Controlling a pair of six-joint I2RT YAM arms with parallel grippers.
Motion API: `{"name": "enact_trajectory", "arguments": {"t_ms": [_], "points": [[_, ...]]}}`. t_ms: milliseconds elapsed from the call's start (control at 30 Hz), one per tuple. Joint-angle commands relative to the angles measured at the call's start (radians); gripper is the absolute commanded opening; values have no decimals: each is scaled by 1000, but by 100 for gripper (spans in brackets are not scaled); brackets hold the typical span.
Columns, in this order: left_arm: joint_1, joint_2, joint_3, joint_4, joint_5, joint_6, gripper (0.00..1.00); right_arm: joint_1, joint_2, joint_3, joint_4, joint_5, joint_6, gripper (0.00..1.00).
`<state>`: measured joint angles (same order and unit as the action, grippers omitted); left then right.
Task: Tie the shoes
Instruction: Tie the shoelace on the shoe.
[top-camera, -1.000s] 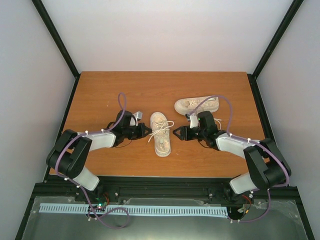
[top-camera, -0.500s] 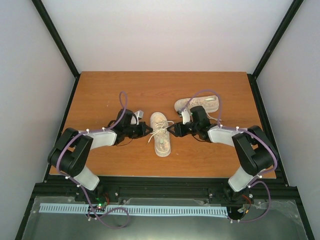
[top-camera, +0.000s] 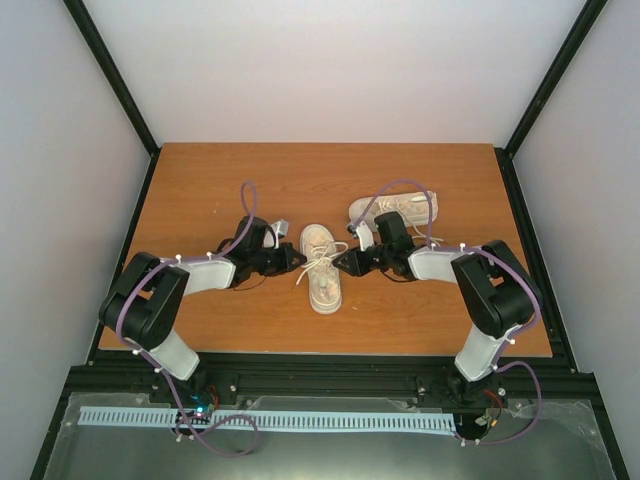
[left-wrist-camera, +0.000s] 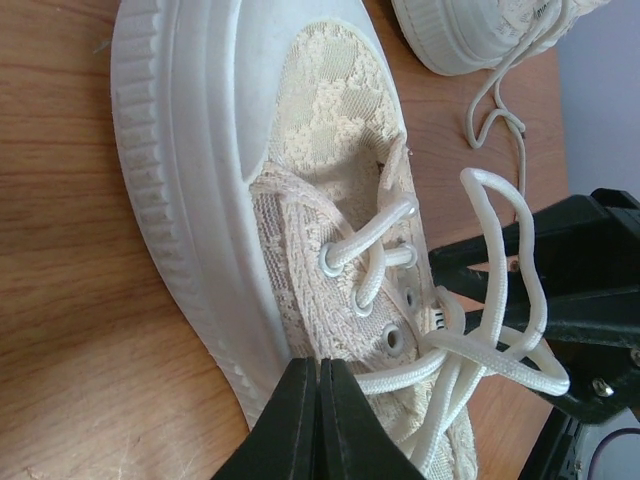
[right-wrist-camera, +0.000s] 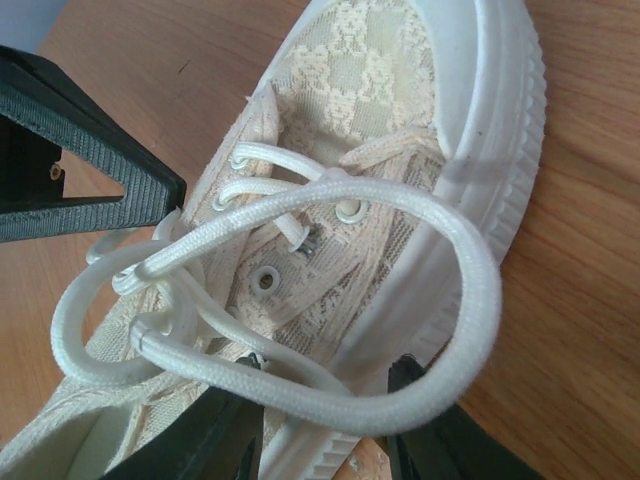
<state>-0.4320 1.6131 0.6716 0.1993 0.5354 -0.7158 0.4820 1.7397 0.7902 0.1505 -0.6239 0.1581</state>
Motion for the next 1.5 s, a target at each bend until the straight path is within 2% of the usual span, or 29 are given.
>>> {"name": "enact_trajectory", "arguments": {"t_ms": [0,67,167,233,433,533,700,967,1200,1467], "points": [[9,11,41,-9,16,27,1,8,7,20,6,-24,-22,27],[9,10,43,-9,16,26,1,8,3,19,1,-23,-22,15],[9,9,47,-9,14,25,2,9,-18,6,-11,-17,-17,3],[9,7,53,-8,13,24,7,9,-38,-13,-18,-19,-12,3],[9,-11,56,-6,-3,18,52,10,-117,-75,-89,14,18,3],[9,-25,53,-3,-5,28,62,10,-154,-101,-146,30,43,3],[9,-34,42,19,14,53,71,17,-202,-144,-208,49,93,3],[-5,-28,67,26,97,151,70,19,-257,-183,-240,52,127,3],[-42,-49,85,-34,87,275,56,18,-253,-164,-228,58,129,3],[-42,-59,77,-12,55,254,46,18,-224,-119,-212,54,115,3]]}}
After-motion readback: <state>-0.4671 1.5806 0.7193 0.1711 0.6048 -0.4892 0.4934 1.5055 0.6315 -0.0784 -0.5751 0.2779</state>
